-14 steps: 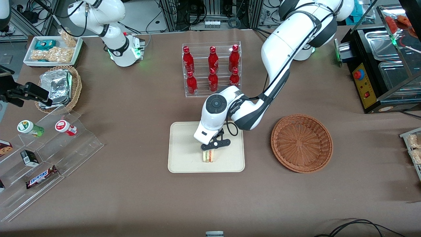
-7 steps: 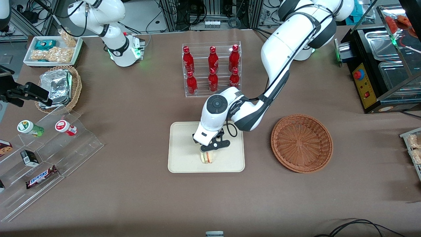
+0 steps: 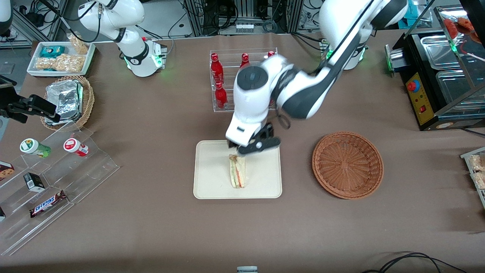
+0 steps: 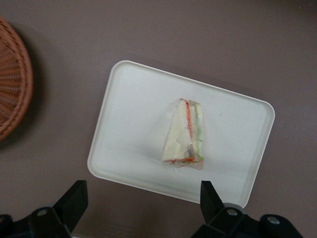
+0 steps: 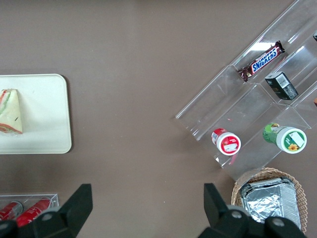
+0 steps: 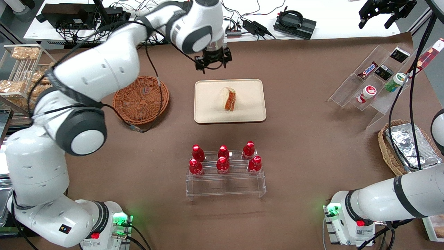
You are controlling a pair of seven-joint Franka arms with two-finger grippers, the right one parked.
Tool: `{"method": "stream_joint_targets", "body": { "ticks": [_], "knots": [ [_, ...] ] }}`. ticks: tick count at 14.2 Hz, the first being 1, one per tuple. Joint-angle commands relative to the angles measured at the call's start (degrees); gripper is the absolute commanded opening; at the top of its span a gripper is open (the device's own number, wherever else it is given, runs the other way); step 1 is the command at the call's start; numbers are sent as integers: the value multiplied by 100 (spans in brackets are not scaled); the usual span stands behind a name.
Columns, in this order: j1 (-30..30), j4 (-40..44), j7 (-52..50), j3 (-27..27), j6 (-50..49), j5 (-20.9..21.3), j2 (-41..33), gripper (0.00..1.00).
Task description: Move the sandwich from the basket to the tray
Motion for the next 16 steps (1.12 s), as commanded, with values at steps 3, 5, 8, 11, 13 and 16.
{"method": "stream_joint_targets", "body": {
  "ticks": [3, 5, 8, 11, 13, 16],
  "knots": [
    [729, -883, -108, 20, -761, -47, -780, 100],
    [1228, -1515, 33, 11, -711, -47, -1140, 100],
    [1984, -2017, 1224, 11, -745, -467, -1632, 100],
    [2635, -2658, 2438, 11, -851, -793, -2335, 100],
    [3057, -2871, 3289, 11, -1087, -995, -2748, 100],
    [3664, -2775, 4556, 46, -1457, -1181, -3056, 100]
  ]
}}
